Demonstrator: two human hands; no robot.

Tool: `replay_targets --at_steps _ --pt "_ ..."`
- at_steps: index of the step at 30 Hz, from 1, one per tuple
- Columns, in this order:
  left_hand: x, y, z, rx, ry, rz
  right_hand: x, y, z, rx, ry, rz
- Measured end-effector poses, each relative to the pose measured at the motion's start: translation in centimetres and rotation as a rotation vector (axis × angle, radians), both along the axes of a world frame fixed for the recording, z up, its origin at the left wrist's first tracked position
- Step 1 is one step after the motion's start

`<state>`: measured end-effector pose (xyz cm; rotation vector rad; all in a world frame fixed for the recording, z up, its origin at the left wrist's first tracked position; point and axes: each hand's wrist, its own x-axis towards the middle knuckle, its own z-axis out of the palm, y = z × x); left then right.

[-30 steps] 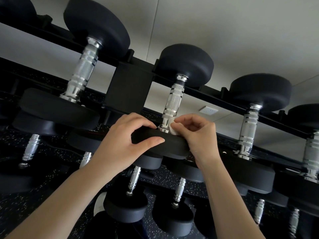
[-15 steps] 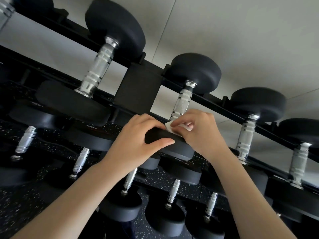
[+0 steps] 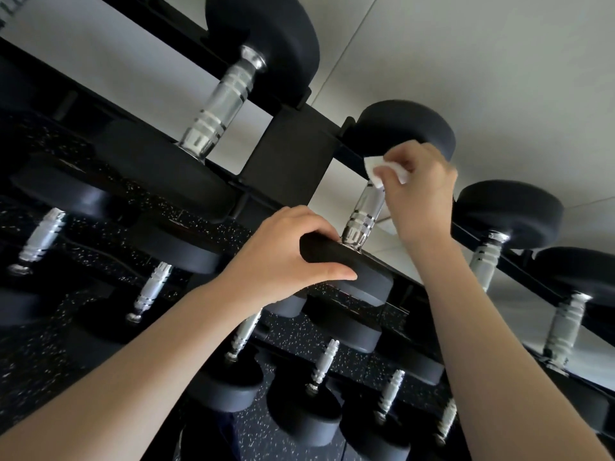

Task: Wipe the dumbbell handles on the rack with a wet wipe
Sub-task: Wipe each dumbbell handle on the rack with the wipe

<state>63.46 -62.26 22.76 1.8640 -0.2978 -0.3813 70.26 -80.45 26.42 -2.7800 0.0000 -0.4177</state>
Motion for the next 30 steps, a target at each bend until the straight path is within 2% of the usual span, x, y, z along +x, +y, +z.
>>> replay_targets --at_steps 6,12,19,24,30 --pt "0.2 0.1 -0.3 -0.026 0.021 0.002 0.2 1.6 -0.7 -0.121 -0.077 -0.01" --pt "0.3 0.4 -0.2 -0.041 0.043 -0.019 0.5 2.3 0.8 -0.249 0.314 0.023" --pt "0.2 0.5 -0.4 -0.061 0.026 0.0 -0.7 3.7 2.0 -0.315 0.683 0.233" --pt "0.0 0.5 -0.6 -0.081 0.015 0.024 -1.7 4.4 2.6 -0.298 0.79 0.264" --pt "0.1 0.4 -0.8 -0.087 0.011 0.021 -1.6 4.6 2.6 -0.451 0.779 0.359"
